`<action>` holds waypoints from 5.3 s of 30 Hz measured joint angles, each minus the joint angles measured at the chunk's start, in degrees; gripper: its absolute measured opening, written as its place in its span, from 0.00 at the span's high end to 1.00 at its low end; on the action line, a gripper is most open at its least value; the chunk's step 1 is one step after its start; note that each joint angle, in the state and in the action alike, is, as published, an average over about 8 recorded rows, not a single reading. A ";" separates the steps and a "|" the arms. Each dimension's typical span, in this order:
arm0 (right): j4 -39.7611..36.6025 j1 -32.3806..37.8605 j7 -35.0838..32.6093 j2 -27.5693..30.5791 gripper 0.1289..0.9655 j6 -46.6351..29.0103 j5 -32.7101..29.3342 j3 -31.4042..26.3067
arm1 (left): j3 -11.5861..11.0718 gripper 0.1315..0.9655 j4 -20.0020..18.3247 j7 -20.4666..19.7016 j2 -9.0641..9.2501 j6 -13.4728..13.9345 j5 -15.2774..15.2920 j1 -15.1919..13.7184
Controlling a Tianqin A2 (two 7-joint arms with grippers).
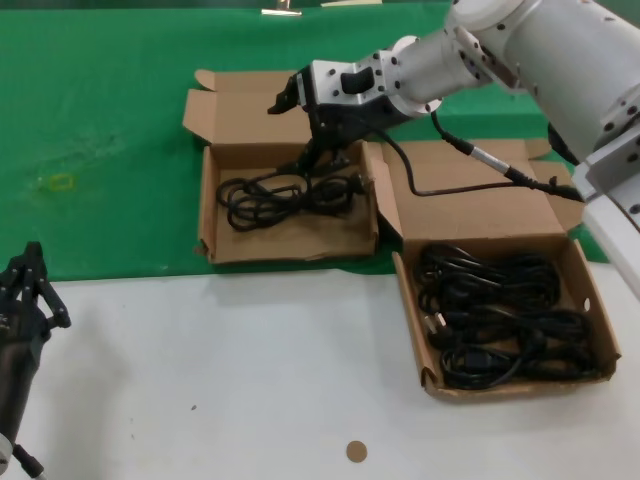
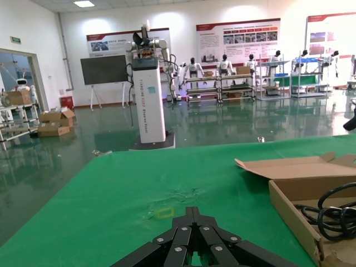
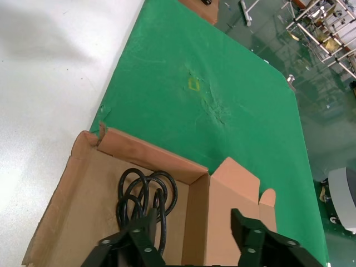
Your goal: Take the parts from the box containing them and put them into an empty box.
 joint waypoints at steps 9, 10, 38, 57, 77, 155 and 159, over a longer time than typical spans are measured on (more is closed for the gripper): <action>3.37 -3.38 1.16 0.66 0.48 1.97 0.93 1.41 | 0.00 0.97 0.00 0.00 0.00 0.00 0.00 0.00; 4.24 -4.26 1.48 0.83 0.45 2.47 1.17 1.77 | 0.00 0.96 0.00 0.00 0.00 0.00 0.00 0.00; 35.97 -36.03 12.90 7.05 0.02 20.93 9.77 14.96 | 0.00 0.48 0.00 0.00 0.00 0.00 -0.01 0.00; 58.13 -58.25 20.88 11.40 0.00 33.86 15.78 24.16 | 0.00 0.08 0.00 0.02 0.00 0.00 -0.01 0.00; 81.36 -81.49 29.25 15.94 0.00 47.40 22.08 33.81 | 0.00 0.00 0.00 0.01 0.00 0.00 -0.02 0.00; 84.77 -84.86 30.48 16.61 0.00 49.40 23.01 35.23 | 0.00 0.00 0.00 0.01 0.00 0.00 -0.01 0.00; 84.77 -84.86 30.48 16.61 0.00 49.40 23.01 35.23 | 0.00 0.00 0.00 0.01 0.00 0.00 -0.01 0.00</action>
